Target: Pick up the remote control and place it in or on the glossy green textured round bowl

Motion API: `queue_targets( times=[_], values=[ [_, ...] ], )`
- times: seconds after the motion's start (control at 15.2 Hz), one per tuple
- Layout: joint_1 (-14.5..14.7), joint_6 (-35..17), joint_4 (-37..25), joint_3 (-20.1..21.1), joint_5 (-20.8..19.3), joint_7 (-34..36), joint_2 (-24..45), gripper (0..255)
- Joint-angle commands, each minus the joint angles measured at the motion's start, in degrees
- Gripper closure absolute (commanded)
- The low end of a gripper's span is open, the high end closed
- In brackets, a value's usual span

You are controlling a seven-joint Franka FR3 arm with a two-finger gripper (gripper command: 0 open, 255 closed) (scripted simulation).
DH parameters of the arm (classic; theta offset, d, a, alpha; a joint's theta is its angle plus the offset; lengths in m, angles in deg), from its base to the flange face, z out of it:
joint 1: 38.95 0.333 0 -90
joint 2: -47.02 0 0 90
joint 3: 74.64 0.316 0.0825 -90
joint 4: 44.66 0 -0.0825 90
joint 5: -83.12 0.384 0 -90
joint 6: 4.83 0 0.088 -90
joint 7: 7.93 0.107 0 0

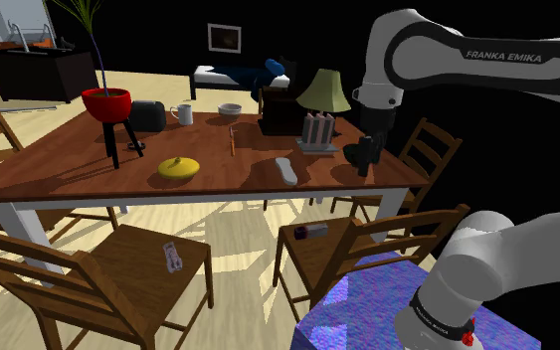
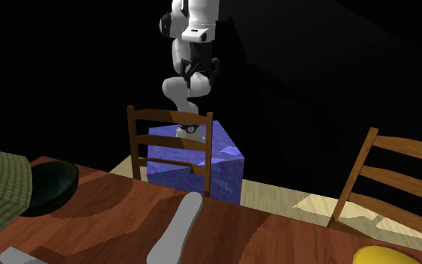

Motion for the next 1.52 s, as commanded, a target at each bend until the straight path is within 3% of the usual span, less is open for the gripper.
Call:
queue_targets(
  times=[0.0,0.73,1.45],
  values=[
    [0.0,0.0,0.0,0.0,0.0,0.0,0.0,0],
    [-4.1,-17.8,-6.0,1.4,0.1,9.2,21.8,0],
    [-7.3,-28.2,-20.4,0.7,-1.7,17.9,44.6,0]
  ],
)
